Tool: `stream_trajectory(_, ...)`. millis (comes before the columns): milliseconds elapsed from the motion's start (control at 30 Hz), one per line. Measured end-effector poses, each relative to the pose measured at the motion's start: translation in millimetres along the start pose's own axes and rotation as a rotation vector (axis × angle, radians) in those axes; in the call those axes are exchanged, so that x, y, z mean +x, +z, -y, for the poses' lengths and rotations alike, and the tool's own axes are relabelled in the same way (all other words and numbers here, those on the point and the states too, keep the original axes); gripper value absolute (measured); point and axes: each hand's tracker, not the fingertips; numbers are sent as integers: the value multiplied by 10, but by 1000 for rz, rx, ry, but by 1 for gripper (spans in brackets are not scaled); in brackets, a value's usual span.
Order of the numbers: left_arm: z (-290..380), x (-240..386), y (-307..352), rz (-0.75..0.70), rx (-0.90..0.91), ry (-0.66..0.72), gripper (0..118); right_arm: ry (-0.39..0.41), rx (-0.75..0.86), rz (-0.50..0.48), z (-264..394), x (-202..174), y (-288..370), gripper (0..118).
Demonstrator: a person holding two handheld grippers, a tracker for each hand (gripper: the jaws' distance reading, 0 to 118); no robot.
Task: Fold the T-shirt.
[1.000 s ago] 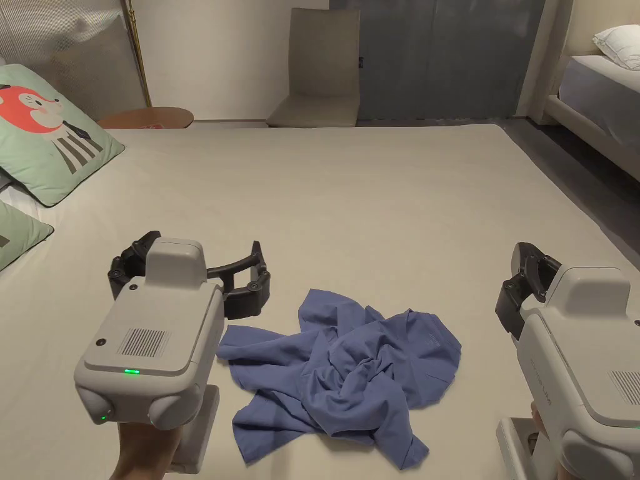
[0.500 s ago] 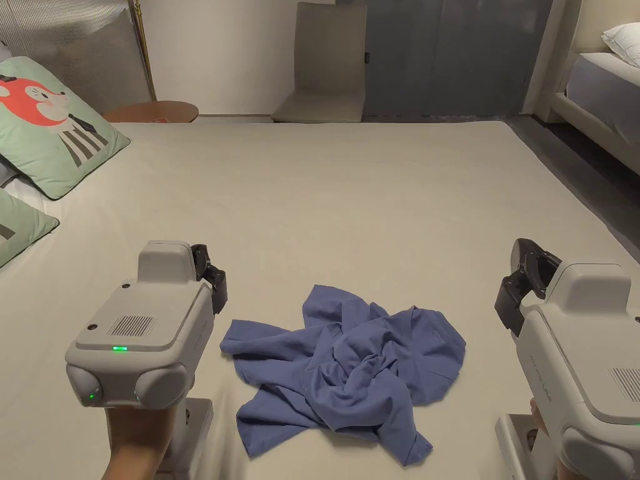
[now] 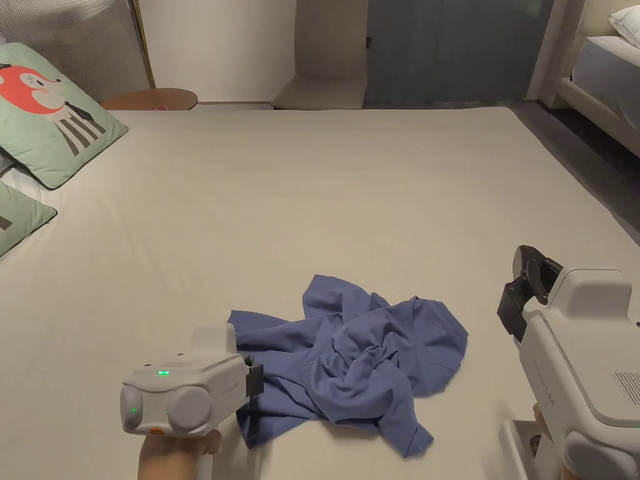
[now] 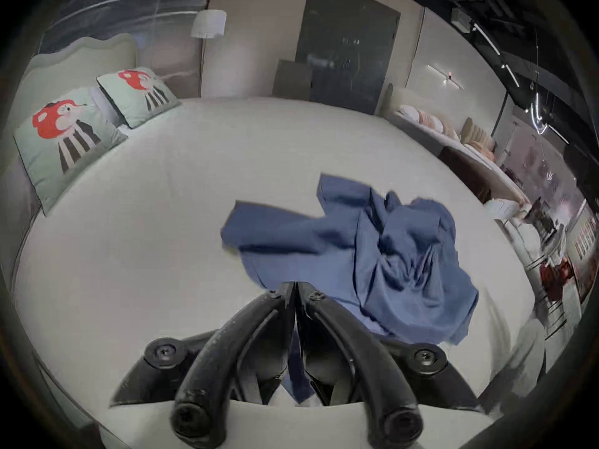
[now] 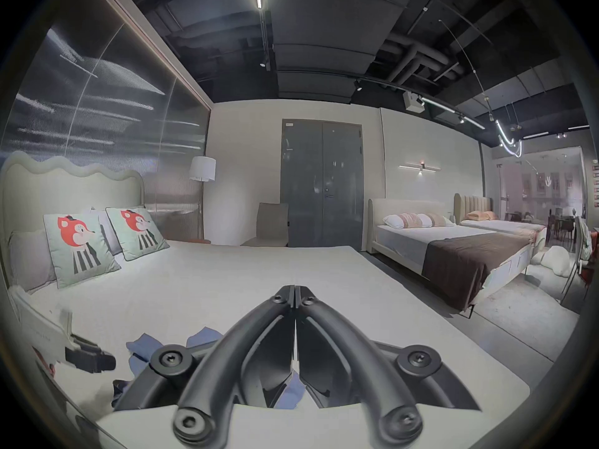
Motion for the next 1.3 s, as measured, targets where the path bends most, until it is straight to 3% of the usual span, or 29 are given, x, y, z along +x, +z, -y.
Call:
stream_trajectory(33, 41, 17, -13, -7, -7, 7, 7, 0, -5, 0, 9, 3, -2, 0)
stream_trajectory(67, 74, 28, -50, -16, -23, 15, 27, -2, -9, -1, 20, 6, -4, 0)
stream_trajectory(133, 121, 41, -132, -7, -89, 13, 77, -4, -17, -2, 48, 19, -7, 0)
stream_trajectory(167, 155, 44, -165, -5, -103, 9, 88, -4, -20, -2, 57, 20, -8, 0)
stream_trajectory(200, 190, 66, -184, -10, -95, 11, 91, -4, -24, -3, 65, 21, -10, 0)
stream_trajectory(300, 270, 126, -267, -26, -118, -17, 89, -5, -30, -4, 84, 35, -6, 0)
stream_trajectory(367, 320, 171, -317, -26, -133, -27, 69, -4, -34, -2, 94, 41, -10, 0)
stream_trajectory(433, 386, 226, -369, -35, -140, -38, 40, -5, -38, 0, 114, 68, -13, 0)
stream_trajectory(467, 412, 252, -387, -47, -138, -46, 36, -6, -41, 2, 122, 76, -17, 0)
stream_trajectory(533, 422, 294, -330, -55, -100, -68, 9, -6, -49, 4, 146, 104, -26, 0)
stream_trajectory(733, 316, 324, -113, 12, -42, -48, 9, -19, -116, 7, 269, 165, -190, 1)
stream_trajectory(867, 194, 254, 43, 72, 17, -10, 8, -35, -307, -7, 422, 221, -621, 3)
stream_trajectory(900, 180, 232, 54, 84, 19, -9, 8, -54, -349, -14, 470, 233, -752, 11)
stream_trajectory(967, 158, 189, 44, 88, 22, -8, 8, -89, -457, -62, 564, 282, -1033, 70)
stream_trajectory(1033, 156, 159, 35, 102, 26, -9, 8, -111, -566, -95, 705, 296, -1324, 113)
stream_trajectory(1233, 172, 122, -7, 133, 28, 24, 8, -101, -771, -161, 1114, 264, -1946, 115)
stream_trajectory(1300, 179, 111, -16, 135, 22, 29, 8, -64, -814, -174, 1202, 194, -2037, 108)
